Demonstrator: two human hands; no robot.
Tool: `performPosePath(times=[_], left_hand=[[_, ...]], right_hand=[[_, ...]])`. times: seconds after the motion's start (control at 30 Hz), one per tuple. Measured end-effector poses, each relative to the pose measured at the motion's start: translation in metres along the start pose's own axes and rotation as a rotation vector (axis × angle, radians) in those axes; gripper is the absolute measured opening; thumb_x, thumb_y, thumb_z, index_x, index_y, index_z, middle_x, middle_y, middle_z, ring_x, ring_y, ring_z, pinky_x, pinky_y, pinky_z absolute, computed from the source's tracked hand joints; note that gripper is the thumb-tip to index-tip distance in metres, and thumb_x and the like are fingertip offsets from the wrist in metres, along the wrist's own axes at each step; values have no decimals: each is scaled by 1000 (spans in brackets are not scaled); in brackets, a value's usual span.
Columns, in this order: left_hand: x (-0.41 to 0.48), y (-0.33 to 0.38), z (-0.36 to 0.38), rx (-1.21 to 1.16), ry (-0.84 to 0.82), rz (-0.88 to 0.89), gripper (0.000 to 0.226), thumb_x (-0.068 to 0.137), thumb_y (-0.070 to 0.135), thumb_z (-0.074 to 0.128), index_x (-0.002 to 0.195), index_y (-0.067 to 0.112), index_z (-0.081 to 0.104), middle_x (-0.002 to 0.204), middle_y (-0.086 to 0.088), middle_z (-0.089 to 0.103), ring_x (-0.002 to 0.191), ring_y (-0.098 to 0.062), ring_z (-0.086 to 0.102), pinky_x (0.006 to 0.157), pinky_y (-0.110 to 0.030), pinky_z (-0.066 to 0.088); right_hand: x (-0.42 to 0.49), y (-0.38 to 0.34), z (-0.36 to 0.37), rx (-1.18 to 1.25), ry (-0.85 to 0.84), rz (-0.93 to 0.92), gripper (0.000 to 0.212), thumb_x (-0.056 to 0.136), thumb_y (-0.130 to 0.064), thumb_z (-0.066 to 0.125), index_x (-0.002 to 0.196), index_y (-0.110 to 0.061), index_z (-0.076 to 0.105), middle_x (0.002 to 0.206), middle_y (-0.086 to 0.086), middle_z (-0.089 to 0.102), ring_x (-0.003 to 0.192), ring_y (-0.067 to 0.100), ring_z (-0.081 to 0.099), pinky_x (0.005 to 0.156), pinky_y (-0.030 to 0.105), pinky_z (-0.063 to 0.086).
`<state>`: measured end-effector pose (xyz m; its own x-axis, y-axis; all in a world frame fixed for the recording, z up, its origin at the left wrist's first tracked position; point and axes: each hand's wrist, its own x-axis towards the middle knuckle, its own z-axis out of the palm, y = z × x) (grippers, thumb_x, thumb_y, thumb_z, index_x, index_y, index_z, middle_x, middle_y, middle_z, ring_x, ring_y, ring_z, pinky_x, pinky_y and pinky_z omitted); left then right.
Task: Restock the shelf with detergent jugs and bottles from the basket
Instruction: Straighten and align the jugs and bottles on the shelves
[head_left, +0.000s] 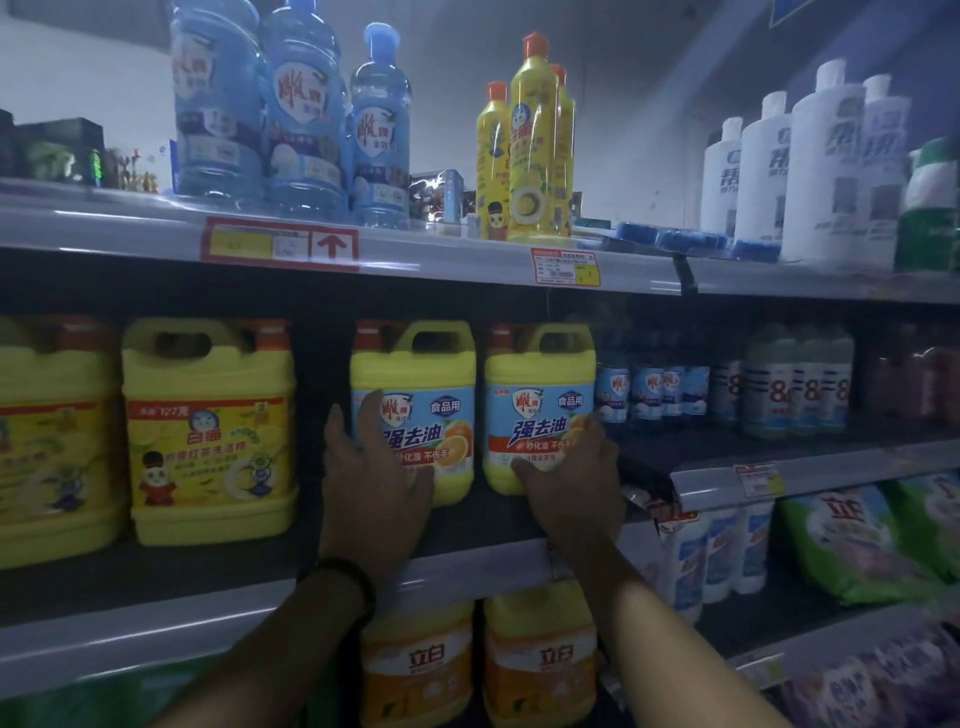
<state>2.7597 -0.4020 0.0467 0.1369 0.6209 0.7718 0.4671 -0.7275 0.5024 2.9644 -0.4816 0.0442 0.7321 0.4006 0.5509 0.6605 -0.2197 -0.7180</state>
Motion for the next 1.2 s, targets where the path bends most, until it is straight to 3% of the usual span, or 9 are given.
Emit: performPosePath(times=[0.07,0.17,0.3,0.57,0.8,0.87,0.97,1.03,1.2], left_hand=[[2,-4,1,-143,-17,-52,105,87,15,81,159,36,9,154,-16,30,132,-35,48,105,-55,53],[1,-3,0,-144,-27,-49,106,89,13,79,160,38,5,150,-14,35,129,-34,50,104,-56,53],[-2,1,5,26,-53,48,100,95,24,75,162,36,1,151,-18,32,126,-38,53,100,-55,55],[-1,-10,14,78,-109,100,101,98,33,69,163,40,-8,161,-18,21,129,-39,57,98,-55,59],[-1,4,4,186,-116,52,95,93,34,69,163,29,5,165,-24,17,138,-46,45,108,-57,51],[-2,9,-10,182,-91,83,84,89,31,70,158,21,23,162,-23,21,137,-44,41,107,-56,50],[-7,5,-41,227,-68,270,61,87,37,70,139,15,47,146,-16,42,126,-36,47,99,-51,52],[-14,-6,-69,260,-56,422,45,89,36,68,128,16,57,134,-9,52,119,-29,51,95,-43,50],[-20,-63,-152,387,5,544,26,87,27,70,110,15,67,117,-7,61,105,-30,54,85,-41,44]], right_hand=[[0,1,0,-8,0,-4,118,80,-58,84,166,-19,14,156,11,40,140,37,49,100,52,52],[-3,1,0,-16,5,-11,115,83,-57,81,168,-19,12,159,10,38,143,36,48,103,51,50],[-2,0,-2,-8,-6,-7,117,82,-61,79,168,-20,12,162,8,37,144,35,47,103,50,49],[1,1,1,-14,-59,-3,129,77,-71,78,169,-21,2,168,7,31,147,36,45,108,55,47],[1,1,0,-33,-87,-2,129,79,-72,77,169,-22,-1,171,10,27,150,37,40,113,58,46],[-4,-4,-2,-25,-46,-3,119,83,-63,79,168,-17,10,165,17,32,148,40,41,112,58,46],[-23,-14,-2,45,154,-134,76,90,-31,78,151,-4,43,144,23,47,131,41,50,107,52,49],[-42,-31,1,93,239,-270,51,92,-24,73,136,-5,55,132,18,56,123,35,54,102,50,51],[-102,-107,29,354,83,-409,25,93,-30,60,114,-15,61,106,1,60,98,19,58,84,36,49]])
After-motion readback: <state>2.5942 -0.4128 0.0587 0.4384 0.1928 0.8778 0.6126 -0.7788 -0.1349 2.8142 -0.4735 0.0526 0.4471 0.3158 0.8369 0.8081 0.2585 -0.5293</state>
